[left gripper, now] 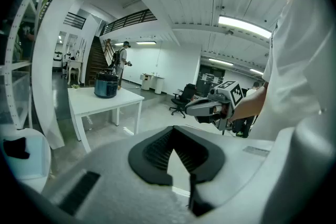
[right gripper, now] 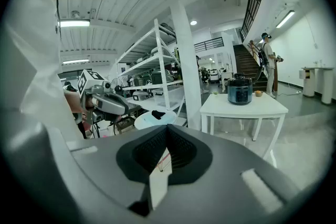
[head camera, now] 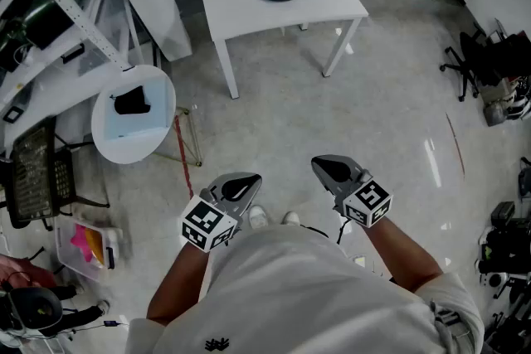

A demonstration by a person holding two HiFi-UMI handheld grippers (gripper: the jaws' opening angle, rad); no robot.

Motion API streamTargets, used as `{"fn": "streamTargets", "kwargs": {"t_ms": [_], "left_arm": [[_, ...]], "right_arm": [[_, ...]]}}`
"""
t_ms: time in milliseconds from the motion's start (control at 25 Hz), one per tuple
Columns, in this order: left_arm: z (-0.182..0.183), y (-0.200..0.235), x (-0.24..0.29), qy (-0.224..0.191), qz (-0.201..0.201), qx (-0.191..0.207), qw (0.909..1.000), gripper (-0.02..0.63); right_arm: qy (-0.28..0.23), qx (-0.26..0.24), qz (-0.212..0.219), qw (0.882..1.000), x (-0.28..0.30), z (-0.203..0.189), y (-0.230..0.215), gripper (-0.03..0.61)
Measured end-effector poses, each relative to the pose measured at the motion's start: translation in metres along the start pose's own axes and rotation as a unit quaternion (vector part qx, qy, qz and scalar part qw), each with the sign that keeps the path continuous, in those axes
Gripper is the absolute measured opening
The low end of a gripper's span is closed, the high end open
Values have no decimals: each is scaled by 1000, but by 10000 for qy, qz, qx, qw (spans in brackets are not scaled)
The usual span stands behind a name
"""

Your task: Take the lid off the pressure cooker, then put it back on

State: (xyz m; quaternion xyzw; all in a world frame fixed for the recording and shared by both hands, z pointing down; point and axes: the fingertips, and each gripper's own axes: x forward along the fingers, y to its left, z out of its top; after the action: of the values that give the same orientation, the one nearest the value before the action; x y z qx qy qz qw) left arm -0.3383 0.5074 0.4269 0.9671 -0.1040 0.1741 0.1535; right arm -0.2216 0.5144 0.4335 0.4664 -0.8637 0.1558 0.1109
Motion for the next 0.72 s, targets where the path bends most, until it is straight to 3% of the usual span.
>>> {"fn": "streamTargets", "kwargs": {"t_ms": [360,720], "left_arm": [[-15,17,-21,-10,-141,25,9999,6],[-19,36,-12,-35,-249,-30,9997,6]], "right_arm": [[-101,-143,-61,9998,32,7,17,11],[-90,92,-183,9997,38,1,6,11]]}}
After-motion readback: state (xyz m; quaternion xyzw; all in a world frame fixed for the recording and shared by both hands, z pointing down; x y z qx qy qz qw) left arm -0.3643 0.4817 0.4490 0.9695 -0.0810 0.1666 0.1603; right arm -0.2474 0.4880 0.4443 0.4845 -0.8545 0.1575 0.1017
